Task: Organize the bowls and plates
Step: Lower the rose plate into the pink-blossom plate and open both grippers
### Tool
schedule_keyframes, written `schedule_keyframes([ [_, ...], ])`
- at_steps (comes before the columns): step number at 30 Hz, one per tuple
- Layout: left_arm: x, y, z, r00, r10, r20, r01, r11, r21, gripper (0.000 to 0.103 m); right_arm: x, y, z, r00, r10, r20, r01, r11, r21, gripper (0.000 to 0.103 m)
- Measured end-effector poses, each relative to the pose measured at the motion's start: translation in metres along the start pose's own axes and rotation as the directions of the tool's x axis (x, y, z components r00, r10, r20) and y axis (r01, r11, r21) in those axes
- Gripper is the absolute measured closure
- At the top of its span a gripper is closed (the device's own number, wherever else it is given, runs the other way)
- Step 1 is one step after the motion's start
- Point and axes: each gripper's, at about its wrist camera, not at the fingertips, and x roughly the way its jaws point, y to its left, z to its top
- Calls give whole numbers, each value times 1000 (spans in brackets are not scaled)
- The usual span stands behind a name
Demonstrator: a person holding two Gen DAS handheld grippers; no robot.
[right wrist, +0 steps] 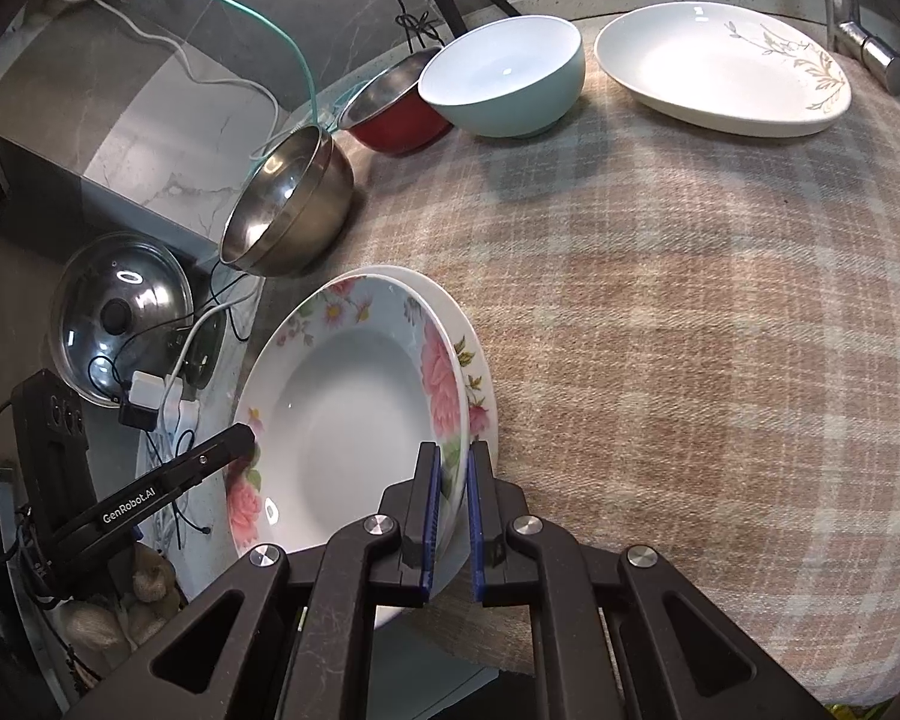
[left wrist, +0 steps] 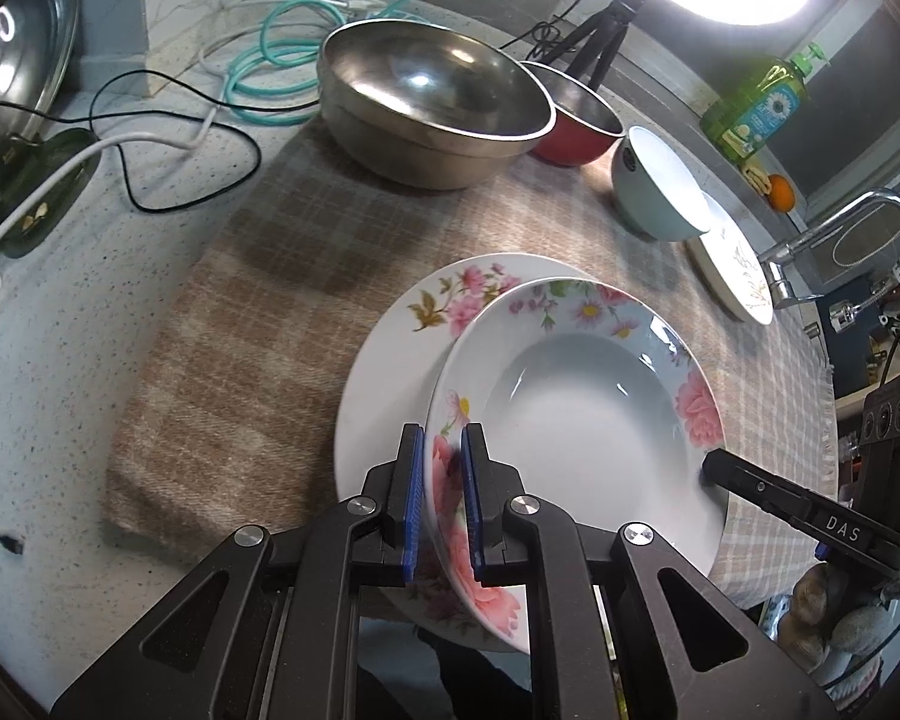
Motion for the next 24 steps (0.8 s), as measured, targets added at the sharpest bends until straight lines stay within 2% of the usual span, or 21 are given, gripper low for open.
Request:
schedule_keyframes([
  [24,9,13,6,1000,19,-13,-19,1000,11,93,21,4,3,1000,-16,-20,16,1000,-1,95],
])
